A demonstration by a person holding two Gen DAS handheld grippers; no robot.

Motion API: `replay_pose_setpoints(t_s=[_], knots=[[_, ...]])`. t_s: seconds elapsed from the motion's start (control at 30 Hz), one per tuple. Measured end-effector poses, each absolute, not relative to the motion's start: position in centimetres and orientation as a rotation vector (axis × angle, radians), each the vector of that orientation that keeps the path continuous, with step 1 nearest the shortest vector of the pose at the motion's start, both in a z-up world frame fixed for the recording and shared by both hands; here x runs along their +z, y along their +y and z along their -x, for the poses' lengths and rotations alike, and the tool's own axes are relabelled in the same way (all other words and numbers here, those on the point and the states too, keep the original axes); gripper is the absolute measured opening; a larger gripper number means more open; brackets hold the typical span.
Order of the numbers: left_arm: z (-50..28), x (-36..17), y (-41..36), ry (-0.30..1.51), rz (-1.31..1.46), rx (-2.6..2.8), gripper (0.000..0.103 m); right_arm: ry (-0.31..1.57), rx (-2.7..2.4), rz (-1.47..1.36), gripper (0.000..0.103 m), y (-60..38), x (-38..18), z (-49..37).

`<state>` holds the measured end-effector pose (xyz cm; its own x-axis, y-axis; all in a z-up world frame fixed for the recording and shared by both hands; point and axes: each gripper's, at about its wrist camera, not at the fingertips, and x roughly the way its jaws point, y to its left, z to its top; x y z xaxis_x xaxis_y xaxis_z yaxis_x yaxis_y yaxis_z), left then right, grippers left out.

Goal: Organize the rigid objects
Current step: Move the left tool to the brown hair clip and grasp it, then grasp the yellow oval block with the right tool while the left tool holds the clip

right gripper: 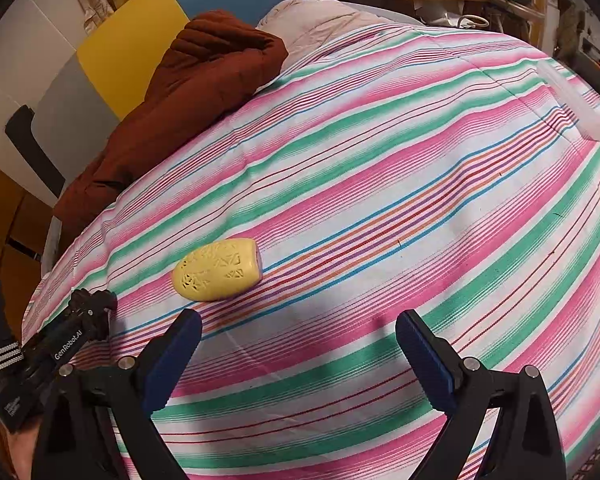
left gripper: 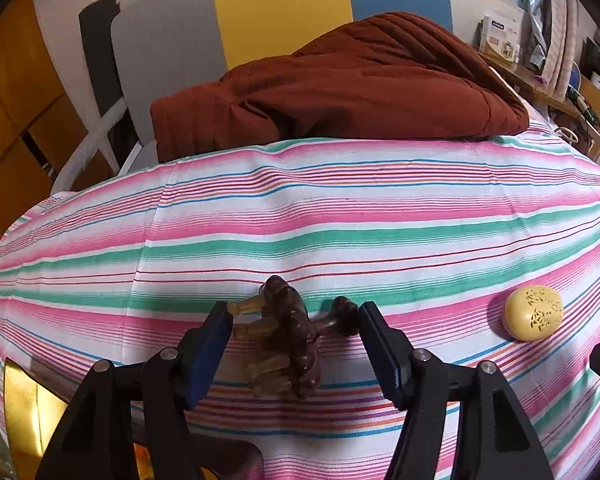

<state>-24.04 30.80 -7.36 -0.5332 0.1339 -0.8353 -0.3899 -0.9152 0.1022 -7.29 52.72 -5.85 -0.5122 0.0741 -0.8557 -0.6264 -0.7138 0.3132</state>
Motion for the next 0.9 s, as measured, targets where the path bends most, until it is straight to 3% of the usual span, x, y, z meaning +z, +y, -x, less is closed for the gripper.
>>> replay_pose_setpoints(t_s=[0.03, 0.27, 0.7, 0.9], knots=[[24.1, -7.3, 30.7, 0.4, 1.305, 2.497, 0.04, 0.862, 2.25, 1.232, 0.098, 52.8, -5.9, 7.3], [23.4, -6.9, 29.9, 0.367, 1.275, 2.48, 0.04, 0.908, 2.225, 1.242, 0.098, 53.3, -6.4, 6.9], [12.5, -6.8, 29.8, 0.031, 1.133, 2.272, 0.036, 0.987, 2.155, 1.227, 0.098, 54.5, -7.2, 6.3], [12.3, -7.3, 28.3, -0.061, 1.143, 2.24, 0.036, 0.978, 2.158, 1.229, 0.098, 54.4, -7.3, 6.4]])
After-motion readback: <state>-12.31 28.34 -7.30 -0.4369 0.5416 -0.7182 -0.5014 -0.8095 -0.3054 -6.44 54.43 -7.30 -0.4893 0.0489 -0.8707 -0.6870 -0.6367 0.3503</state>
